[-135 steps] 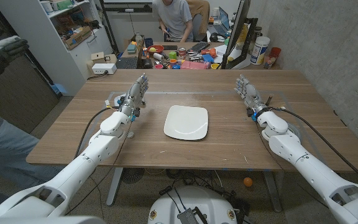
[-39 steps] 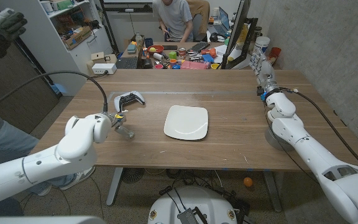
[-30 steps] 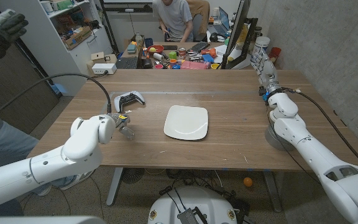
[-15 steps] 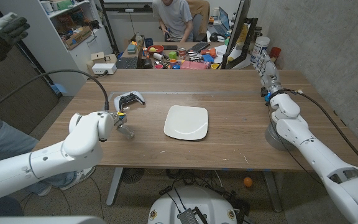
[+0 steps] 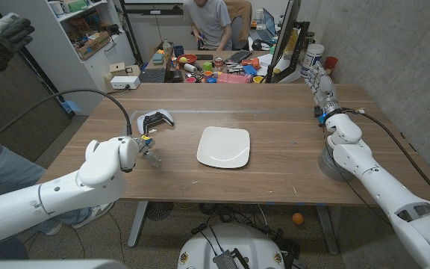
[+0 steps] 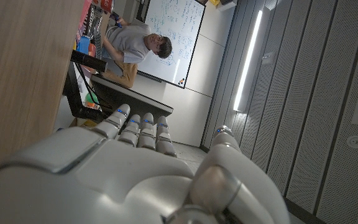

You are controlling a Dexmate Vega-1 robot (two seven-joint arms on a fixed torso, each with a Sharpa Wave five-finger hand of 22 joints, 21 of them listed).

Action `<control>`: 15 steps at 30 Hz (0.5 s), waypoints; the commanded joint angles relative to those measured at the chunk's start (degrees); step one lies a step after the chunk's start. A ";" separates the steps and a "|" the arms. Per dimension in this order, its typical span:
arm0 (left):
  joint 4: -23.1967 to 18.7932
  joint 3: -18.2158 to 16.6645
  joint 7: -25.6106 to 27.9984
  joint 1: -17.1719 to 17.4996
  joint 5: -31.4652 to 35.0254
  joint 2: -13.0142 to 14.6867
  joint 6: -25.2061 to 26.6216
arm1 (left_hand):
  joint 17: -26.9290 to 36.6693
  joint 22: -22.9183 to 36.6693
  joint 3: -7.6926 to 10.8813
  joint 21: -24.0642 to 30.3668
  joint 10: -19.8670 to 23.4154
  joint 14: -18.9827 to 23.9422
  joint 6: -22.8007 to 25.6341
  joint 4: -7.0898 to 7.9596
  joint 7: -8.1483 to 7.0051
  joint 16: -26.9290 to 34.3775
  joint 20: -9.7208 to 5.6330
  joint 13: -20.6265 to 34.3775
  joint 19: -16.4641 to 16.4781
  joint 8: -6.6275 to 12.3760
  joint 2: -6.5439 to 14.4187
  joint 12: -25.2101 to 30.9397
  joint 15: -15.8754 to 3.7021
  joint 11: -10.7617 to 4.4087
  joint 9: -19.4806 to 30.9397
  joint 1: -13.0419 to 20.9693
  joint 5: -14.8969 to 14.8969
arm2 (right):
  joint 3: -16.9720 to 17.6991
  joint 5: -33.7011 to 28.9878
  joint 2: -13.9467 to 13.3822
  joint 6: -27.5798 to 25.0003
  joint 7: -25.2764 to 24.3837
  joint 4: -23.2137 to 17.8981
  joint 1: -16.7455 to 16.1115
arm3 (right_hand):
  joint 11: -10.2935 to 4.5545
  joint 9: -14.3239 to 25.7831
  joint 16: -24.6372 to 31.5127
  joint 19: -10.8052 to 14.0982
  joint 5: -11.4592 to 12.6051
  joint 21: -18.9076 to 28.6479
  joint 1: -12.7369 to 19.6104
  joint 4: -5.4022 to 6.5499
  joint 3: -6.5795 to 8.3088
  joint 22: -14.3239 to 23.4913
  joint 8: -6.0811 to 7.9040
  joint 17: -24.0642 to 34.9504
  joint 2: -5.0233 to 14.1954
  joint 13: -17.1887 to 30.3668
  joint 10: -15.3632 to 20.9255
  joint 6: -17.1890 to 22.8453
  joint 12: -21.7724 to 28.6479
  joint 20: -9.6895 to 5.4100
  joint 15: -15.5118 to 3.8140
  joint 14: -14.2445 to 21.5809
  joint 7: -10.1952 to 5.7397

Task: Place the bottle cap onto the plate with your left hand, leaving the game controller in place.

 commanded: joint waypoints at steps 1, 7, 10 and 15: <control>1.12 1.01 9.28 -0.62 -11.25 -1.89 0.83 | 0.10 -0.03 -0.43 0.62 1.48 0.70 1.12 0.04 0.08 0.43 0.25 -0.02 1.22 0.73 -0.02 0.84 -0.16 -0.35 0.26 1.04 -0.04 | -0.15 -0.13 0.26 0.26 0.02 0.22 0.13 | 0.08 0.14 -0.11 0.30 0.40 -0.04 -0.17 0.09 -0.21 0.18 -0.10 0.23 -0.28 0.24 0.23 0.09 -0.09 0.25 0.13 0.43 -0.16; 1.28 0.79 14.07 -0.64 -17.15 -2.18 1.35 | 0.18 -0.14 -0.45 0.58 2.63 1.40 2.14 0.14 0.32 0.56 0.29 -0.06 2.10 1.07 0.37 1.26 -0.46 -0.41 0.27 1.32 -0.10 | -0.26 -0.10 0.44 0.30 0.01 0.35 0.02 | 0.03 0.14 -0.12 0.36 0.42 -0.04 -0.20 0.08 -0.23 0.18 -0.11 0.22 -0.29 0.24 0.31 0.14 -0.13 0.27 0.15 0.48 -0.17; 1.34 1.19 15.97 -1.09 -19.78 -2.37 2.21 | 0.20 -0.19 -0.54 0.50 3.41 1.81 2.86 0.19 0.32 0.62 0.31 -0.07 2.51 1.31 0.44 1.54 -0.67 -0.85 0.27 1.38 -0.17 | -0.30 -0.01 0.63 0.27 0.00 0.45 0.11 | 0.07 0.14 -0.11 0.42 0.43 -0.03 -0.23 0.08 -0.24 0.18 -0.13 0.22 -0.30 0.24 0.33 0.14 -0.17 0.22 0.10 0.54 -0.14; 0.72 0.80 20.64 -0.94 -24.46 -3.79 6.25 | 0.32 -0.10 -0.16 1.23 7.94 6.68 6.18 -0.01 2.28 1.93 0.14 -0.08 7.20 2.31 2.10 3.06 -2.33 -1.84 0.29 3.29 -0.30 | -0.08 0.34 1.47 1.26 -0.23 0.60 0.05 | 0.03 0.15 -0.11 0.44 0.45 -0.04 -0.25 0.08 -0.26 0.18 -0.16 0.22 -0.30 0.24 0.20 0.12 -0.26 0.24 0.07 0.57 -0.17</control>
